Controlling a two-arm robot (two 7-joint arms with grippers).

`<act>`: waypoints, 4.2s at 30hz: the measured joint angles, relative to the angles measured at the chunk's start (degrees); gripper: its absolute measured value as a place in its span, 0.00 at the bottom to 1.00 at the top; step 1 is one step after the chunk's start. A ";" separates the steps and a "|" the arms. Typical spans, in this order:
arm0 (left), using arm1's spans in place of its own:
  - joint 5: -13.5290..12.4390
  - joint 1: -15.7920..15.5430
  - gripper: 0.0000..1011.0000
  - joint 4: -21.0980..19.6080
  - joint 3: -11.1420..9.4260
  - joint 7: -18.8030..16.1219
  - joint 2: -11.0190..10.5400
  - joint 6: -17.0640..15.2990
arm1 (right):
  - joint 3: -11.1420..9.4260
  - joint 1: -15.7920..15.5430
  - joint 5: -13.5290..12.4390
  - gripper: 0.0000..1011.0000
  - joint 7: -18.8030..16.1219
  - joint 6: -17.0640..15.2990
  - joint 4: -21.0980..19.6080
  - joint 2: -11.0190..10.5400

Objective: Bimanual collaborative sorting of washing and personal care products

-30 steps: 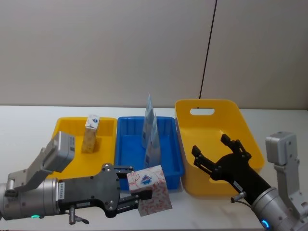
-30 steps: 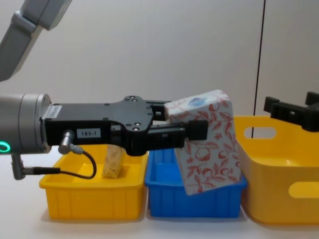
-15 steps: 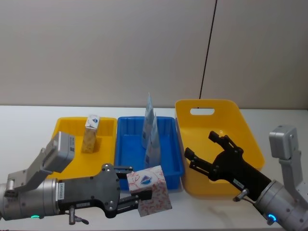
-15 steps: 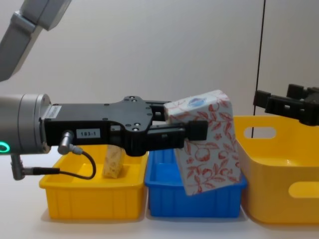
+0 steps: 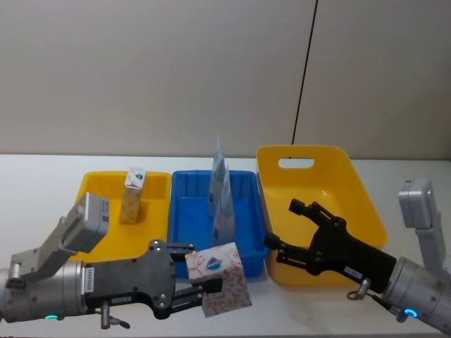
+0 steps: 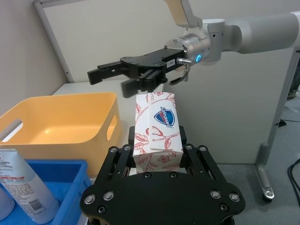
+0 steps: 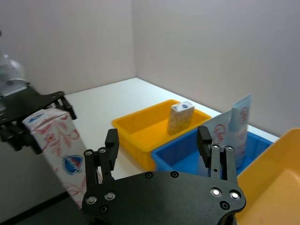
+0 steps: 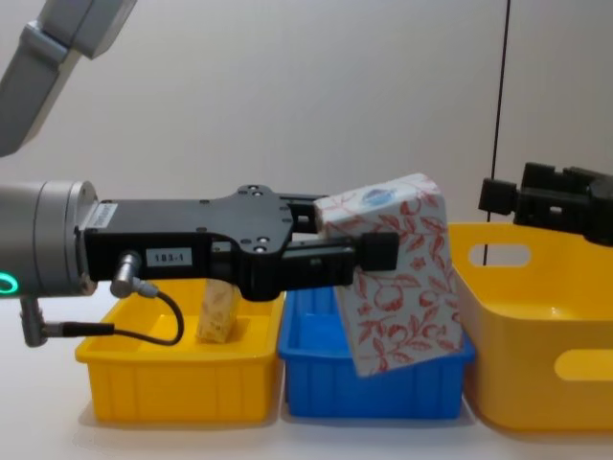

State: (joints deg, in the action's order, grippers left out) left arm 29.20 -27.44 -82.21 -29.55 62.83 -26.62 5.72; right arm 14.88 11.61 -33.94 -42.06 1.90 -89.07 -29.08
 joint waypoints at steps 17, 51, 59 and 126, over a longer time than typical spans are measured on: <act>-0.01 0.00 0.40 0.01 0.00 0.00 0.00 0.00 | 4.29 6.60 -4.29 0.99 -16.69 -0.99 6.83 -3.12; 0.00 0.00 0.40 0.01 0.00 0.00 0.00 0.00 | 15.28 24.61 -4.72 0.99 -46.58 4.94 28.44 0.66; -0.01 0.00 0.40 0.00 0.00 0.00 0.00 0.00 | 16.17 27.26 -4.42 0.99 -48.05 7.01 31.94 2.30; 0.00 0.00 0.40 0.00 0.00 0.00 0.00 0.00 | 23.02 33.87 0.36 0.73 -44.25 14.93 42.03 8.73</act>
State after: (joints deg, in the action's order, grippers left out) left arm 29.20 -27.44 -82.21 -29.55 62.84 -26.62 5.73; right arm 37.90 45.48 -33.57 -86.30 16.84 -47.04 -20.34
